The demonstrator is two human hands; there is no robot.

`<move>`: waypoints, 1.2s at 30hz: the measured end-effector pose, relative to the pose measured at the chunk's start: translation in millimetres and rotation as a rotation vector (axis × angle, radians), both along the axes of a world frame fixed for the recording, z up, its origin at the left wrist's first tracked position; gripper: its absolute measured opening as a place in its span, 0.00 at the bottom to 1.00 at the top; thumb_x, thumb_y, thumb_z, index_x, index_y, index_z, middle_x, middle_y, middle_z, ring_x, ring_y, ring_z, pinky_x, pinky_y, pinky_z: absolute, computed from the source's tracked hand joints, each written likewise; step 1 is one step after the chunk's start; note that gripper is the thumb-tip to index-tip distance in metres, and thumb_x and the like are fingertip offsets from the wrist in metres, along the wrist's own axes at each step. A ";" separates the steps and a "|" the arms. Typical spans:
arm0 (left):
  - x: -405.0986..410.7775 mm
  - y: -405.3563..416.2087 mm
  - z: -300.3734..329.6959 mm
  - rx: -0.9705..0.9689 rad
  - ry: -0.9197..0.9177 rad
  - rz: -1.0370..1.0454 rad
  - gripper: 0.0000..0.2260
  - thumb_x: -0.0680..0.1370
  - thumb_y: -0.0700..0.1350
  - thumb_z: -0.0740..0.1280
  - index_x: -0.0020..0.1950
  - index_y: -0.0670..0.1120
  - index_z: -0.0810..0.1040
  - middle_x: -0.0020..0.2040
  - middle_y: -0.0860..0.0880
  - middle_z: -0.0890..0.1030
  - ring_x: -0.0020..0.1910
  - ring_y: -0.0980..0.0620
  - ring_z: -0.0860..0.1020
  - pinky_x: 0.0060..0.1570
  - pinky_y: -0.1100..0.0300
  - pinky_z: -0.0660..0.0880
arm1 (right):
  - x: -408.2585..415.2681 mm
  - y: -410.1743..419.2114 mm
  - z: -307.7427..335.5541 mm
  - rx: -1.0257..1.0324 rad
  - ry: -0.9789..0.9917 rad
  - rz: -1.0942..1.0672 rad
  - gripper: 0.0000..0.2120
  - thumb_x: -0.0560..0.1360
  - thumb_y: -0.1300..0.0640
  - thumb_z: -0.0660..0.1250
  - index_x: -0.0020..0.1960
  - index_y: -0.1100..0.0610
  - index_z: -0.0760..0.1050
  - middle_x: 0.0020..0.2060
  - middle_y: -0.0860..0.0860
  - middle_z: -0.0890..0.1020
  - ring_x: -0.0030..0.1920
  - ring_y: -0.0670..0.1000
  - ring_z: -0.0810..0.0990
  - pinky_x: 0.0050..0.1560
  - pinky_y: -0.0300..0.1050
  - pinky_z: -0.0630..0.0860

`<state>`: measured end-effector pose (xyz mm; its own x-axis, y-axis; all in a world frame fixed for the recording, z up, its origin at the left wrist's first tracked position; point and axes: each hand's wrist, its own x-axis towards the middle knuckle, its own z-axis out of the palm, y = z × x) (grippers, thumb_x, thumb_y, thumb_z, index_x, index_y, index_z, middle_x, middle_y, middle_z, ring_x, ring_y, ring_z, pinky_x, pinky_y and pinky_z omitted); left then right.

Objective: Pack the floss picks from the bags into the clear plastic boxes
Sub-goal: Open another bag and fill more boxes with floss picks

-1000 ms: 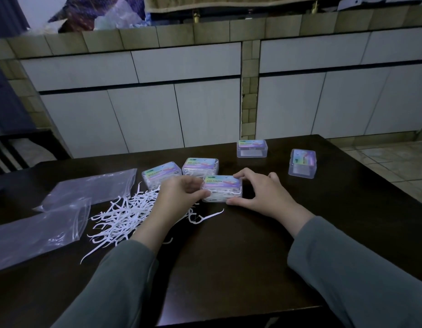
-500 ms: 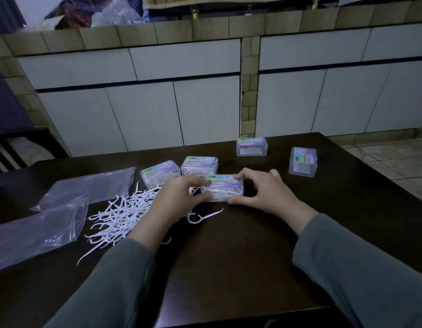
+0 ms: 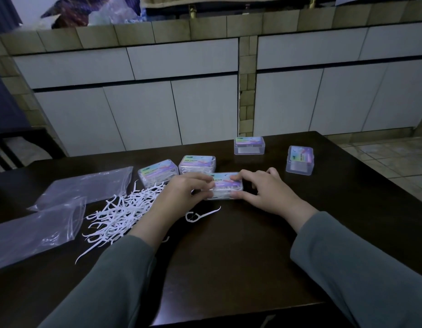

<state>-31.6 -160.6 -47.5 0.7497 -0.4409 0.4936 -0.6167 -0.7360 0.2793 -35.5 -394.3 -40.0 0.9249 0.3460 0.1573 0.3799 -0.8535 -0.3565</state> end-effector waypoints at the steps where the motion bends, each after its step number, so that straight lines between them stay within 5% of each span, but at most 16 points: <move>1: -0.6 -1.2 -0.2 0.002 -0.003 0.002 0.07 0.74 0.44 0.73 0.51 0.47 0.85 0.57 0.51 0.82 0.54 0.56 0.79 0.55 0.65 0.74 | 0.0 -0.2 0.1 0.012 0.005 0.002 0.21 0.76 0.38 0.62 0.68 0.40 0.66 0.58 0.45 0.72 0.52 0.43 0.59 0.53 0.42 0.59; 8: -3.1 -10.3 3.2 0.029 0.008 0.067 0.06 0.77 0.45 0.70 0.51 0.47 0.85 0.61 0.52 0.80 0.55 0.57 0.78 0.58 0.65 0.72 | 0.2 1.6 0.5 0.005 -0.016 -0.003 0.20 0.78 0.40 0.61 0.68 0.41 0.67 0.62 0.48 0.73 0.53 0.44 0.61 0.56 0.43 0.61; 13: -3.6 -15.7 2.4 0.018 0.030 0.122 0.09 0.77 0.45 0.69 0.57 0.47 0.83 0.63 0.50 0.79 0.60 0.52 0.77 0.62 0.59 0.71 | 6.6 5.5 -9.7 -0.039 -0.160 -0.007 0.21 0.78 0.40 0.61 0.69 0.43 0.68 0.70 0.46 0.68 0.68 0.47 0.63 0.67 0.49 0.60; 16: -1.5 -9.4 1.7 -0.041 0.054 0.106 0.09 0.75 0.44 0.72 0.55 0.46 0.84 0.59 0.51 0.82 0.56 0.56 0.78 0.59 0.65 0.70 | 5.4 5.5 -11.5 -0.039 -0.309 0.072 0.18 0.77 0.45 0.65 0.66 0.47 0.74 0.70 0.48 0.67 0.72 0.48 0.62 0.71 0.52 0.61; 19: 0.8 -2.1 4.5 -0.132 0.091 0.039 0.06 0.74 0.45 0.72 0.50 0.49 0.85 0.52 0.55 0.83 0.49 0.62 0.78 0.54 0.65 0.75 | 4.1 11.1 -14.0 -0.047 -0.397 0.167 0.18 0.76 0.49 0.67 0.65 0.50 0.75 0.68 0.48 0.72 0.70 0.48 0.66 0.68 0.50 0.64; 22: 10.5 0.7 6.6 -0.225 0.025 0.155 0.06 0.77 0.44 0.69 0.53 0.49 0.83 0.53 0.53 0.80 0.48 0.58 0.77 0.49 0.63 0.75 | 5.8 22.1 -17.3 -0.051 -0.428 0.186 0.20 0.76 0.48 0.68 0.66 0.51 0.75 0.64 0.49 0.77 0.66 0.49 0.71 0.64 0.48 0.68; 28: 37.2 -3.9 6.7 -0.011 0.102 0.350 0.14 0.78 0.47 0.67 0.64 0.50 0.78 0.68 0.51 0.73 0.67 0.51 0.68 0.63 0.53 0.68 | 9.9 29.2 -22.2 0.020 -0.479 0.146 0.16 0.72 0.54 0.74 0.58 0.56 0.81 0.54 0.54 0.82 0.56 0.52 0.79 0.55 0.49 0.76; 36: 50.1 -8.4 4.6 0.016 0.100 0.441 0.15 0.79 0.38 0.63 0.64 0.50 0.78 0.65 0.49 0.76 0.65 0.49 0.68 0.62 0.53 0.68 | 21.6 34.3 -23.6 0.052 -0.413 0.008 0.18 0.77 0.54 0.67 0.66 0.55 0.75 0.64 0.52 0.77 0.67 0.50 0.71 0.66 0.43 0.67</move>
<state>18.5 -169.0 -42.9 0.9111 -0.0755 0.4052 -0.2137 -0.9272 0.3077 -13.9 -360.0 -63.6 0.7781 0.3344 0.5317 0.5061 -0.8351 -0.2154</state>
